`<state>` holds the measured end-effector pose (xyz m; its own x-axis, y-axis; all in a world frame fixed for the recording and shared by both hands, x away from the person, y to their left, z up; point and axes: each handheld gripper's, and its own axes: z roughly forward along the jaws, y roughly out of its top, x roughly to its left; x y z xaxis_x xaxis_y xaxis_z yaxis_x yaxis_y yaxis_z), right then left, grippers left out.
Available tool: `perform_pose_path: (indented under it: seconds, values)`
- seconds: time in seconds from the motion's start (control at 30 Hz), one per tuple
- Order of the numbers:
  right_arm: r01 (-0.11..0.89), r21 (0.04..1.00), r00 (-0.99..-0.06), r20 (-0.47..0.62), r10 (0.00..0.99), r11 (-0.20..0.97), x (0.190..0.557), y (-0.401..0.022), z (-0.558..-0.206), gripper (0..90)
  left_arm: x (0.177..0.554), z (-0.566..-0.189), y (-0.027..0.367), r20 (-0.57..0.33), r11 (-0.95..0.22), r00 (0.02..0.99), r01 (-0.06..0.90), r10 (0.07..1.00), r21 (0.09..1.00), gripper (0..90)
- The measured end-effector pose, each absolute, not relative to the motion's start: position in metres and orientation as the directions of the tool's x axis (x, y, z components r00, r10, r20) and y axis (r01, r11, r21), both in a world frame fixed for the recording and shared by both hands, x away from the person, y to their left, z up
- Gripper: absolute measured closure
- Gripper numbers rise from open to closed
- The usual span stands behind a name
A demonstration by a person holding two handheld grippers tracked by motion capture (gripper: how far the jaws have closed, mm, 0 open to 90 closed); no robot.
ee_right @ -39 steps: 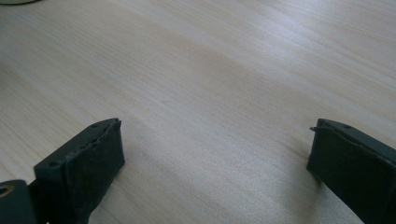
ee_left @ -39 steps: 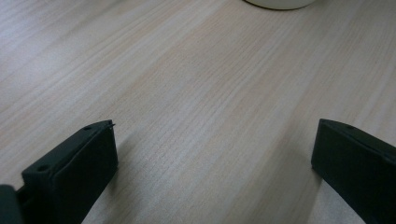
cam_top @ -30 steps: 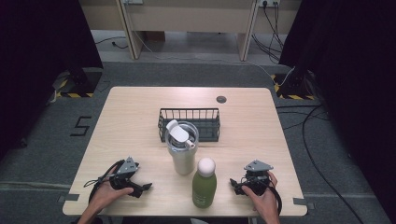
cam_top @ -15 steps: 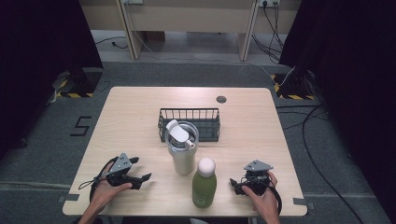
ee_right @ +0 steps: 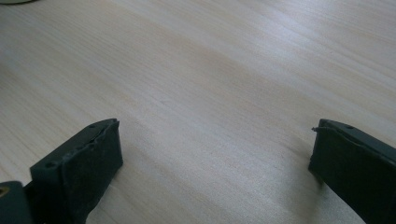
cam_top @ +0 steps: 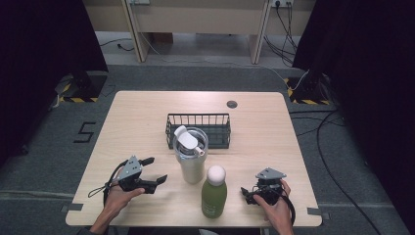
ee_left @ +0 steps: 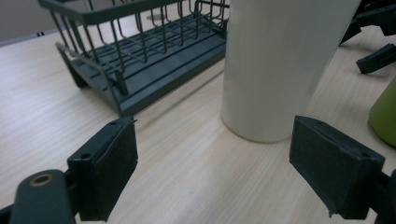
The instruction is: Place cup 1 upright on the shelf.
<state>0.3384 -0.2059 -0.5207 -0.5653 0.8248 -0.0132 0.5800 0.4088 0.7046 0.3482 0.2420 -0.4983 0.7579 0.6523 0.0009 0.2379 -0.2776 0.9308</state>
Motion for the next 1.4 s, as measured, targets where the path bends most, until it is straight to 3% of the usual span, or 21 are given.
perform_pose_path:
  seconds: [0.9, 1.4]
  values:
    - [0.582, 0.703, -0.566, -0.011, 0.824, 0.409, 0.338, -0.205, -0.521, 2.2, 0.366, -0.496, 0.186, 0.013, -0.240, 0.840, 0.140, 0.542, 0.960, 14.8]
    - [0.576, 0.704, -0.572, -0.016, 0.820, 0.415, 0.338, -0.205, -0.521, 2.2, 0.373, -0.500, 0.161, 0.036, -0.224, 0.843, 0.102, 0.537, 0.969, 10.9]
